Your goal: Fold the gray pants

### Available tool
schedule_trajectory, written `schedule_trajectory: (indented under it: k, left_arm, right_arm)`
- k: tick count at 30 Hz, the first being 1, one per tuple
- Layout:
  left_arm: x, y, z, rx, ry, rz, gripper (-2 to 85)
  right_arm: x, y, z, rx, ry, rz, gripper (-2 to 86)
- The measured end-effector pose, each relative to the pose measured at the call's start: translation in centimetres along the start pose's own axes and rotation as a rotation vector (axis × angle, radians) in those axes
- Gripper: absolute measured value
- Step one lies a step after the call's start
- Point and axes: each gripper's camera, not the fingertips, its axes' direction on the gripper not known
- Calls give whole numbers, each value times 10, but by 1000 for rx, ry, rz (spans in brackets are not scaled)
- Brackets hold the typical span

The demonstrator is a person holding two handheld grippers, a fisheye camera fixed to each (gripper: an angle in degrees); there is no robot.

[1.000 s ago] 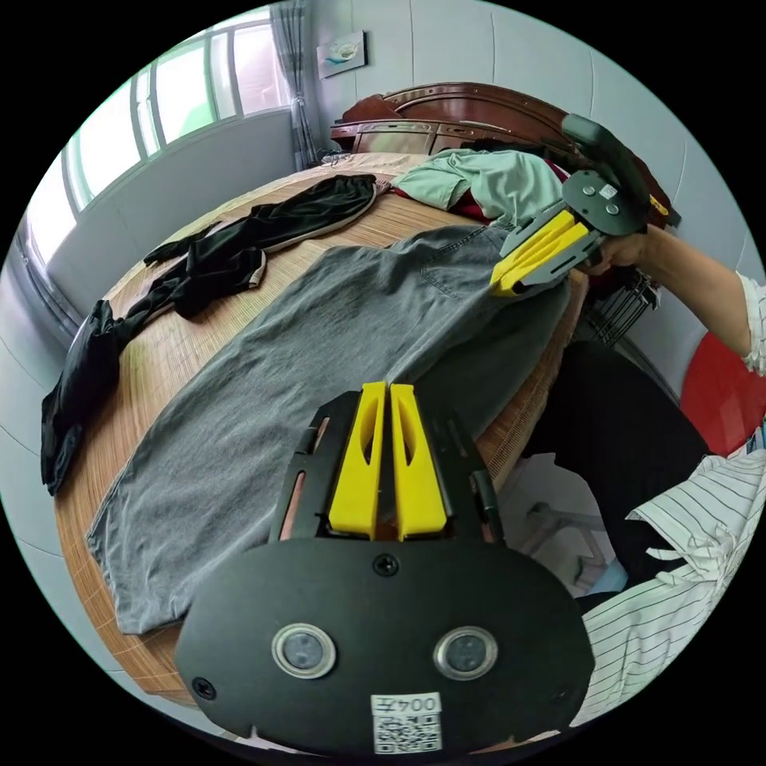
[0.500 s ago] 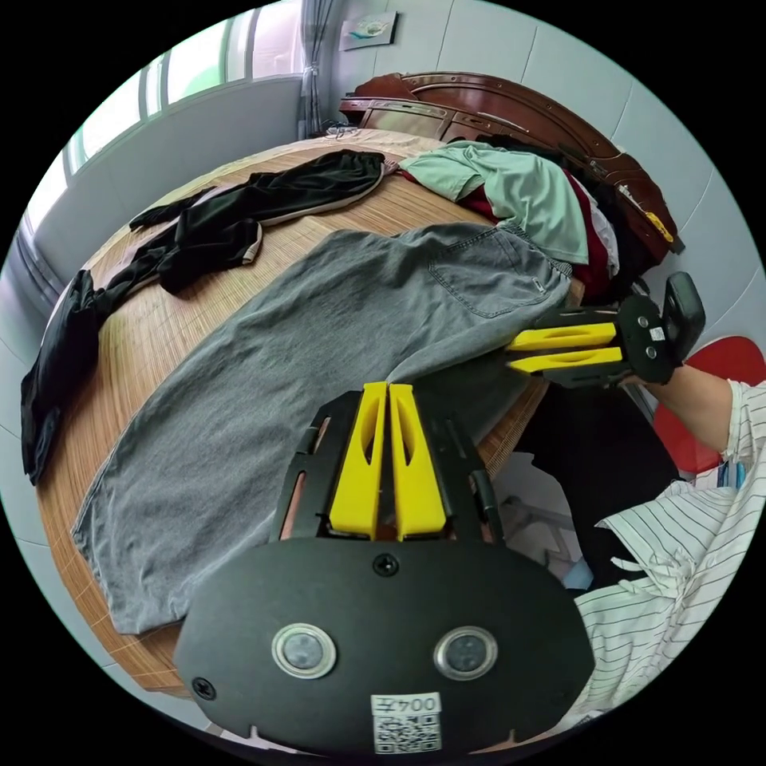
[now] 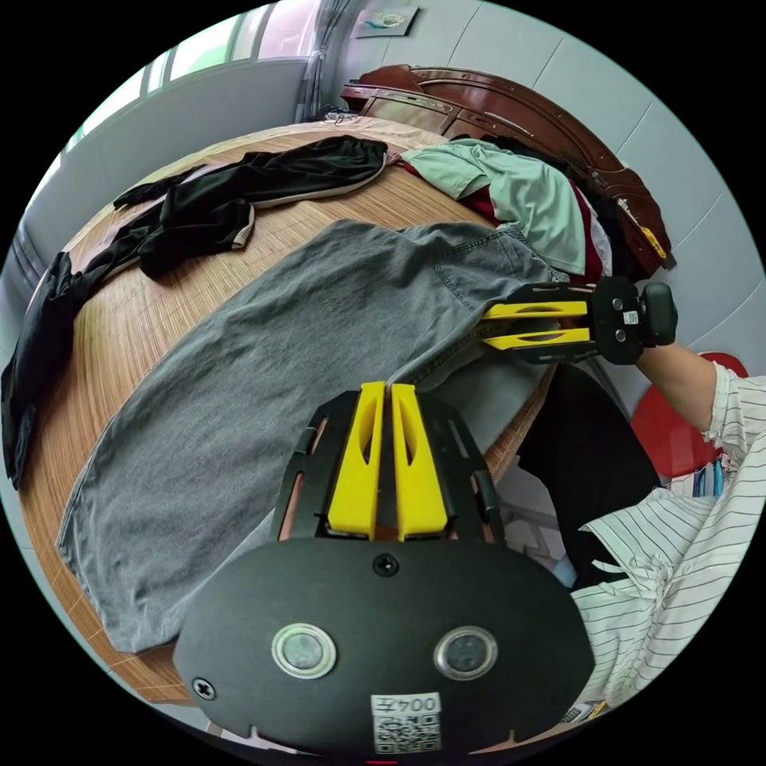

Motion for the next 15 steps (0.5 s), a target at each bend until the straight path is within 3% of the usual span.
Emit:
schedule_trajectory:
  k: [15]
  left_arm:
    - [-15,66,-15,54,101,20,20]
  right_arm:
    - [-6,8,-33,76,-86,-81,-7]
